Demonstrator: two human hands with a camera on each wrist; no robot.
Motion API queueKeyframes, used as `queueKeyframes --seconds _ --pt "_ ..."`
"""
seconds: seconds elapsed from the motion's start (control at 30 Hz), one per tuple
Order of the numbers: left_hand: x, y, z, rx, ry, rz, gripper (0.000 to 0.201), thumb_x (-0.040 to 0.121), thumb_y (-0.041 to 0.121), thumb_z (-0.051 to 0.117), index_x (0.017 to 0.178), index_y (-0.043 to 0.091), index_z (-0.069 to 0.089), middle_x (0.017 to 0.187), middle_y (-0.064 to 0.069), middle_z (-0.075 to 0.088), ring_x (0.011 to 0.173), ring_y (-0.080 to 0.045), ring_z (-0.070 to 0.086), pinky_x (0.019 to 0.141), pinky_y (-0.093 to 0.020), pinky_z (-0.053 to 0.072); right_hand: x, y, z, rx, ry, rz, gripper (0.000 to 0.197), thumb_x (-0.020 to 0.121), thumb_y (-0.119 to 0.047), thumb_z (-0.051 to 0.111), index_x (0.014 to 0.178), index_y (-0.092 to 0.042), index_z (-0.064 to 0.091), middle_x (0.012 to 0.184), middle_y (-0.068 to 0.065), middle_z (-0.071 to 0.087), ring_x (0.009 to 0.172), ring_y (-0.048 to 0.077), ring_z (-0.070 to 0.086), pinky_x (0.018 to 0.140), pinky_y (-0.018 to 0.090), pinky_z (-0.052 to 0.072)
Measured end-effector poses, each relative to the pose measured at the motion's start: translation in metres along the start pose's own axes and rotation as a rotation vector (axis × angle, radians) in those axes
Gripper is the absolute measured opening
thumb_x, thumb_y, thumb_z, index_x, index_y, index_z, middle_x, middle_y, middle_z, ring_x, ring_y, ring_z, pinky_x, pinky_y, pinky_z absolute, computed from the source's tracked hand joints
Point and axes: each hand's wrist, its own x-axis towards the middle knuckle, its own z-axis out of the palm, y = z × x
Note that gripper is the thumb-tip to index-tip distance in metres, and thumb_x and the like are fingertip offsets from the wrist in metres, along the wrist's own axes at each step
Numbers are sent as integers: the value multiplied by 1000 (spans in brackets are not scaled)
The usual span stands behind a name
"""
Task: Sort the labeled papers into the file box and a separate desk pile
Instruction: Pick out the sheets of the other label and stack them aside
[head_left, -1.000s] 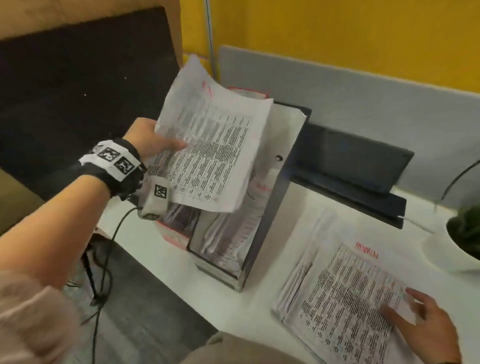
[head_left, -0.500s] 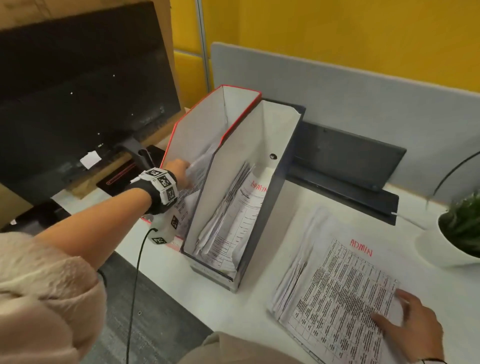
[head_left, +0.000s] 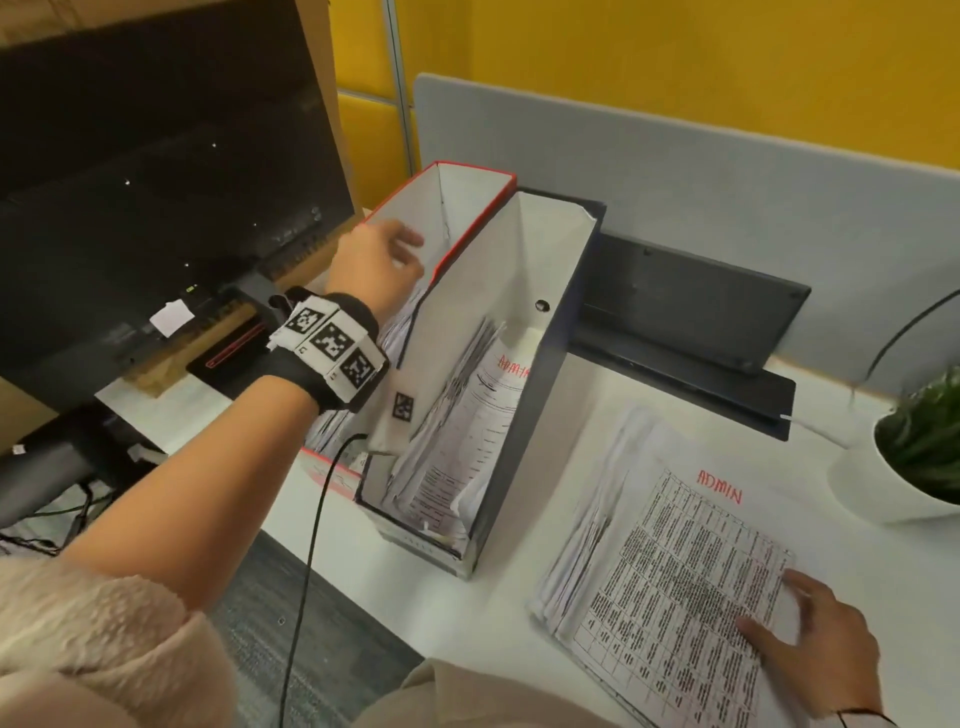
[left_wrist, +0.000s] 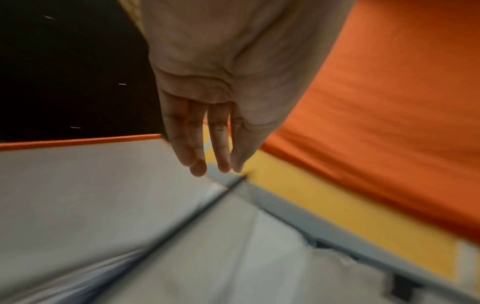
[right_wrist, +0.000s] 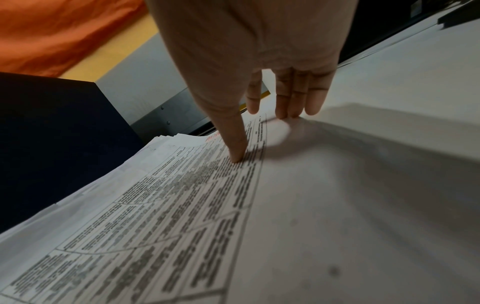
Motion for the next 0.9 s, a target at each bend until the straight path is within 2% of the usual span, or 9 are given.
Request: queueKeyframes --seconds 0.13,0.3,0.4,0.53,0.6,0.67,0.73,0.8,0.9 --pt "-26 75 11 -270 7 207 14 84 11 61 97 16 65 92 0 66 82 -11 63 76 -23 52 -2 2 4 27 -11 0 76 64 -28 84 129 -13 49 120 20 55 115 36 45 100 42 37" --pt "-80 122 75 -396 -261 282 15 83 9 60 94 15 67 80 2 64 66 -8 58 69 -19 50 -5 1 6 92 28 -1 74 65 -23 83 130 -15 48 127 18 49 121 31 39 104 36 31" --pt "-108 113 126 -221 -471 221 15 84 15 59 96 20 68 84 5 64 69 -10 56 78 -25 50 -8 2 7 118 23 0 73 68 -22 82 131 -15 47 128 16 47 123 30 37 105 34 30" --pt "-135 80 180 90 -763 71 19 88 19 59 102 10 66 105 -7 66 91 -20 61 84 -28 48 -10 1 7 146 8 -2 70 70 -20 79 132 -18 46 129 12 43 123 27 35 104 33 31" --pt "-145 67 197 180 -846 -12 21 87 24 61 93 5 68 88 -6 66 89 -25 63 73 -27 47 -11 1 7 131 -4 -19 70 71 -22 79 132 -18 45 130 10 43 123 26 35 104 31 30" --pt "-151 58 208 220 -861 -48 28 86 30 62 73 5 64 64 -2 57 74 -24 61 62 -25 44 -11 1 6 139 -15 -20 70 71 -23 78 133 -18 44 131 10 42 123 25 35 104 30 29" --pt "-153 53 215 254 -841 -42 39 82 36 66 57 10 54 54 -1 49 58 -20 55 54 -24 41 -13 1 6 154 -30 -24 71 72 -25 78 133 -19 43 131 9 41 123 25 35 104 30 29" --pt "-153 52 217 241 -814 -35 45 76 40 72 51 13 46 50 0 47 49 -16 48 47 -22 36 -14 1 6 170 -46 -28 72 71 -27 78 133 -21 42 131 8 41 123 24 35 103 29 29" --pt "-153 54 220 175 -767 -43 44 73 35 76 50 14 45 50 1 47 47 -14 46 48 -22 37 -13 3 5 202 -64 -38 72 71 -29 78 133 -23 43 129 5 43 122 23 37 103 29 30"
